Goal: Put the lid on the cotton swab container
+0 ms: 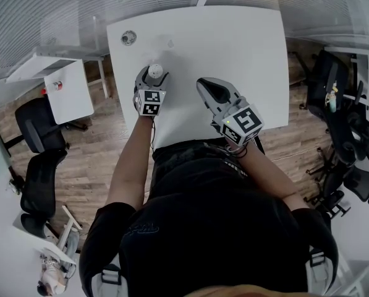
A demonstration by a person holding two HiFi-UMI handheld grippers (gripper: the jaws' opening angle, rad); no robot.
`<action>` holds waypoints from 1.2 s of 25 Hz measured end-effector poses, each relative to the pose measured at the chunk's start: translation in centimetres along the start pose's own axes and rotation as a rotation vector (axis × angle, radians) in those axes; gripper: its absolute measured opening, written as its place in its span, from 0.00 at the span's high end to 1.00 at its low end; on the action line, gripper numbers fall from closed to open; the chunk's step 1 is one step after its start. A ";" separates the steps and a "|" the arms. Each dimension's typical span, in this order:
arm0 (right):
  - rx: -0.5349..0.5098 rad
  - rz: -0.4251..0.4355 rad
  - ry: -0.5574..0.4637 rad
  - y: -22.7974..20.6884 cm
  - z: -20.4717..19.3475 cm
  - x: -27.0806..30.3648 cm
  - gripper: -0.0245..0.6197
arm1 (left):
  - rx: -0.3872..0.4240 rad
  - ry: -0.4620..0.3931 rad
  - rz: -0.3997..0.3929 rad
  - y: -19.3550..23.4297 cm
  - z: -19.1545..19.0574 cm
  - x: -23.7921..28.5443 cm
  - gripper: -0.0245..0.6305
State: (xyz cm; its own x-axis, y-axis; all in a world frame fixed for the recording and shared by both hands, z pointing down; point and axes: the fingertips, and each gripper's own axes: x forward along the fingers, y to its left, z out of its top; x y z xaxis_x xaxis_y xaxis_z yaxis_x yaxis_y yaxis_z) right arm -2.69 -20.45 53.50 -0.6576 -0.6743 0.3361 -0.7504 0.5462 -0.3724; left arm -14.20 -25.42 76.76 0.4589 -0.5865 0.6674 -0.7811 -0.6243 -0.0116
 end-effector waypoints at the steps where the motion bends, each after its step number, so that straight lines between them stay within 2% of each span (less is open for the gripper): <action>1: 0.000 0.002 0.001 0.0 0.0 0.1 0.92 | 0.003 0.009 0.003 0.1 -0.2 0.1 0.47; 6: -0.003 0.006 0.007 -0.1 -0.2 0.2 0.92 | 0.011 0.027 0.015 0.2 -0.6 0.3 0.54; 16: -0.017 0.004 0.004 0.4 0.1 0.0 0.92 | 0.016 0.044 -0.005 0.1 -0.5 -0.1 0.55; 24: -0.043 0.025 -0.021 2.6 1.5 -0.1 0.92 | 0.029 0.070 -0.014 0.6 0.8 -2.9 0.55; 30: -0.072 0.039 -0.030 4.6 1.9 -0.6 0.92 | 0.023 0.046 -0.040 0.5 2.6 -6.0 0.55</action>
State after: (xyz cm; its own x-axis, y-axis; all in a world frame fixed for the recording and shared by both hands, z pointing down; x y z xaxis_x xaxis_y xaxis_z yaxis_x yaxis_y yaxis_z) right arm -5.56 -18.49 49.94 -0.6849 -0.6656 0.2965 -0.7279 0.6060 -0.3210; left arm -16.24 -23.53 70.84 0.4690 -0.5367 0.7015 -0.7523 -0.6588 -0.0010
